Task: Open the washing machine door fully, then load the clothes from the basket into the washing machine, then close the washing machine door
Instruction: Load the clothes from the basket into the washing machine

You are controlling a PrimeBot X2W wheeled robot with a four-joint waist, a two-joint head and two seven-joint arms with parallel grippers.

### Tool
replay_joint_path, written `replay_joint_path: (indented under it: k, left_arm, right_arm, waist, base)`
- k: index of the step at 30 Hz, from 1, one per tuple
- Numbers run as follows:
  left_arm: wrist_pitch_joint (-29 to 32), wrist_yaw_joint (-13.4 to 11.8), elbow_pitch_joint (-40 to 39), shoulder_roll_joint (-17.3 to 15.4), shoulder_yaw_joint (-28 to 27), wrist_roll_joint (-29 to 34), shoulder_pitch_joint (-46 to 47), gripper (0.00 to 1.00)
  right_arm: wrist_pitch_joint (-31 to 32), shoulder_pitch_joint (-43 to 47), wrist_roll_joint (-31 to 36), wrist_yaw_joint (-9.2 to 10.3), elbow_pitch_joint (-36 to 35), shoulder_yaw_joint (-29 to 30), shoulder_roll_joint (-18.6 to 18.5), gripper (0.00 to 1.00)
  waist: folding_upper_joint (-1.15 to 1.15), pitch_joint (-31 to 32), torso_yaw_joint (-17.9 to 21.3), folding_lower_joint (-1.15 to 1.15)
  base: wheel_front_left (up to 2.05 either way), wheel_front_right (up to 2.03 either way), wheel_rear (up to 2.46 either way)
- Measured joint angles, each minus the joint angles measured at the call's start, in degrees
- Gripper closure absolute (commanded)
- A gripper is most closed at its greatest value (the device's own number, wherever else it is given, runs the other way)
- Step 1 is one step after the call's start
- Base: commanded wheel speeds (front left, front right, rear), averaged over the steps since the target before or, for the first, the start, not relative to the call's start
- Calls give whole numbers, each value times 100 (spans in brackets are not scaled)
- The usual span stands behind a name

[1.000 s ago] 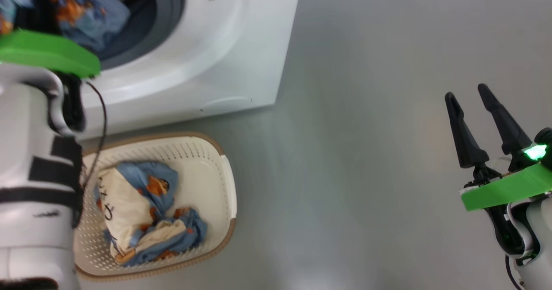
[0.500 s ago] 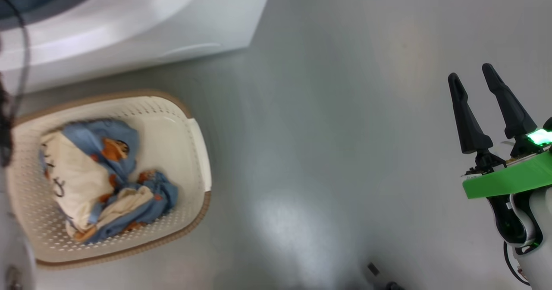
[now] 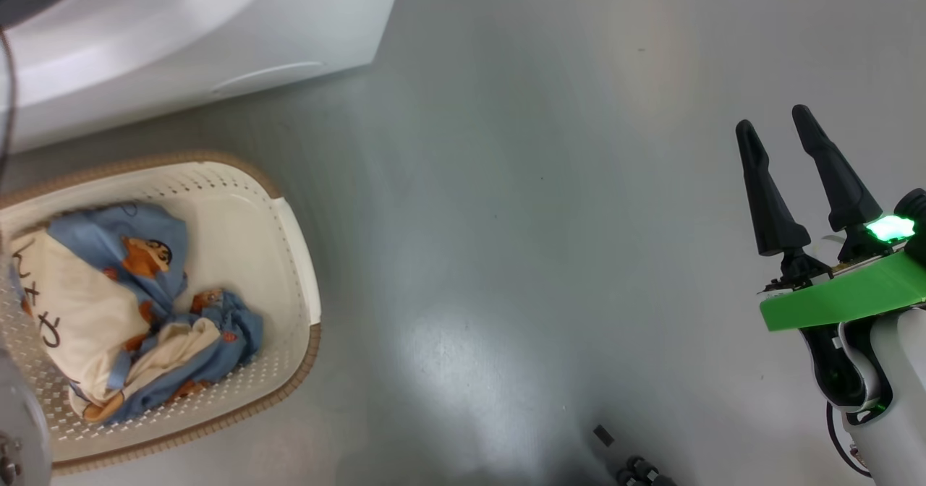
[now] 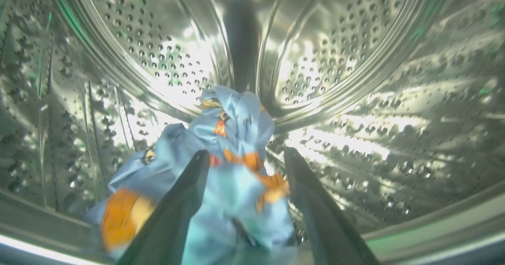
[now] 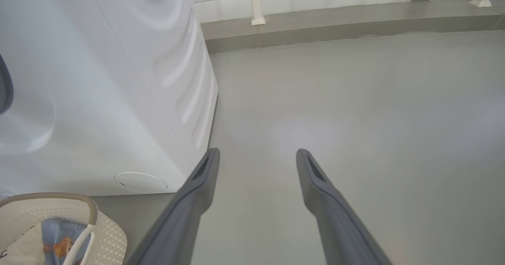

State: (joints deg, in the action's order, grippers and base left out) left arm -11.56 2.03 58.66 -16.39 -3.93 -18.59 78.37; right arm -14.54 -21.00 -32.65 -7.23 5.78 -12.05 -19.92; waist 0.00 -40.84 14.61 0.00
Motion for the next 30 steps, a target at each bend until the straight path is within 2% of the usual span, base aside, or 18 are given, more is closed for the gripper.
replay_joint_path:
  k: [5, 9, 15, 20, 26, 30]
  left_arm:
    - [842, -112, 817, 2, 90, 1, 50, 0]
    - [978, 3, 1032, -52, 118, -10, 115, 0]
    - [453, 216, 1096, -108, 209, -42, 49, 0]
    - [-170, 313, 1056, -64, 303, -25, -482, 0]
    - [-282, 383, 817, 45, 343, -13, -1191, 0]
    - [-307, 397, 187, 103, 314, 12, -1775, 0]
  right_arm:
    - [0, -1, 0, 0, 52, -70, 12, 0]
    - [0, -3, -2, 0, 103, -111, 36, 0]
    - [0, -3, -16, 0, 192, -172, 62, 0]
    - [0, -2, -16, 0, 289, -255, 77, 0]
    - [0, -2, -18, 1, 385, -286, 134, 0]
    - [0, 14, -18, 0, 458, -310, 183, 0]
  waist:
    - [0, 174, -33, 0]
    - [0, 346, -34, 0]
    - [0, 631, -55, -1]
    - [0, 925, -95, 0]
    - [0, 1278, -147, 0]
    - [0, 1597, -185, -1]
  base:
    - [0, 0, 0]
    - [0, 0, 0]
    - [0, 0, 0]
    - [0, 0, 0]
    - [0, 0, 0]
    - [0, 0, 0]
